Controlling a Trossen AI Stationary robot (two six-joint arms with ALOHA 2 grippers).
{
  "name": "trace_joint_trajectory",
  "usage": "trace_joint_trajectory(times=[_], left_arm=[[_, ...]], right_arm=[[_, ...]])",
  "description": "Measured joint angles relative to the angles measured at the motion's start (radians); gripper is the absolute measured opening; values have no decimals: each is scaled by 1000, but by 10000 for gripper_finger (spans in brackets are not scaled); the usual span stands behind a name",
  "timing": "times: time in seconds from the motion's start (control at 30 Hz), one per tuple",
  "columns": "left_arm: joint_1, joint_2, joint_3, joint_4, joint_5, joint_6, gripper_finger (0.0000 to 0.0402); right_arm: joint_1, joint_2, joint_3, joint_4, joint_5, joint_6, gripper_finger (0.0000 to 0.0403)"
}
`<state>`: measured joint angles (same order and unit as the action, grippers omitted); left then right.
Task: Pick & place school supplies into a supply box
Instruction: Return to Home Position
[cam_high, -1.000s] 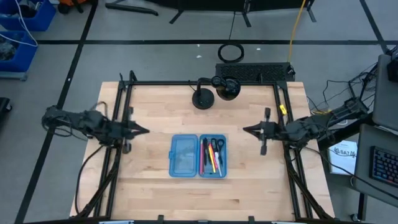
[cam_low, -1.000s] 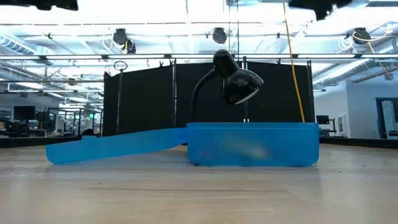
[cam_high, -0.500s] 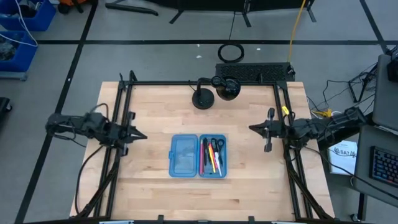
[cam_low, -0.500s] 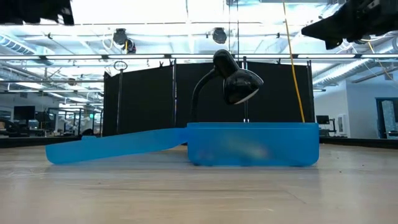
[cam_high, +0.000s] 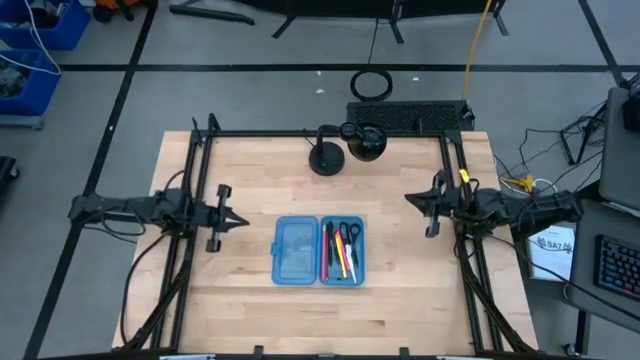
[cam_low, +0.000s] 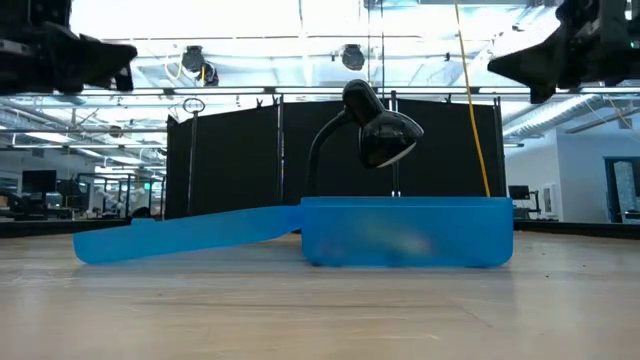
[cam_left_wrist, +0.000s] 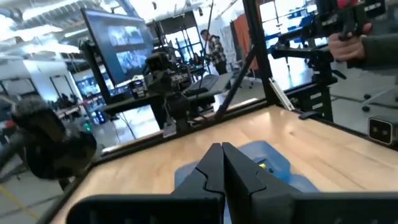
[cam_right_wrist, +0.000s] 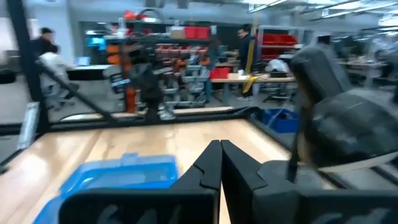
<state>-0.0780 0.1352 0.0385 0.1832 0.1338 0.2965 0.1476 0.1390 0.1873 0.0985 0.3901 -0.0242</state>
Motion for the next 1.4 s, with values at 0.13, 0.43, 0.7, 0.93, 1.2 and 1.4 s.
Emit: trace_joint_trajectory(times=[0.13,0.43,0.7,0.93,1.2,1.4], left_arm=[[56,2,-29,-5,64,-58,1],[77,-3,-29,-25,123,-66,0],[47,-19,-29,-141,-9,-73,0],[-13,-83,-28,-158,-64,7,0],[-17,-117,-27,-163,-90,34,0],[-17,-116,-26,-164,-181,-66,13]], right_arm=[[-47,-39,-66,-1,-103,32,0],[-75,-82,-168,27,-132,70,0],[-75,-118,-169,48,-131,11,0],[-75,-138,-170,35,-130,-25,0],[-74,-138,-171,50,-132,-3,0],[-74,-138,-172,49,-131,-31,0]])
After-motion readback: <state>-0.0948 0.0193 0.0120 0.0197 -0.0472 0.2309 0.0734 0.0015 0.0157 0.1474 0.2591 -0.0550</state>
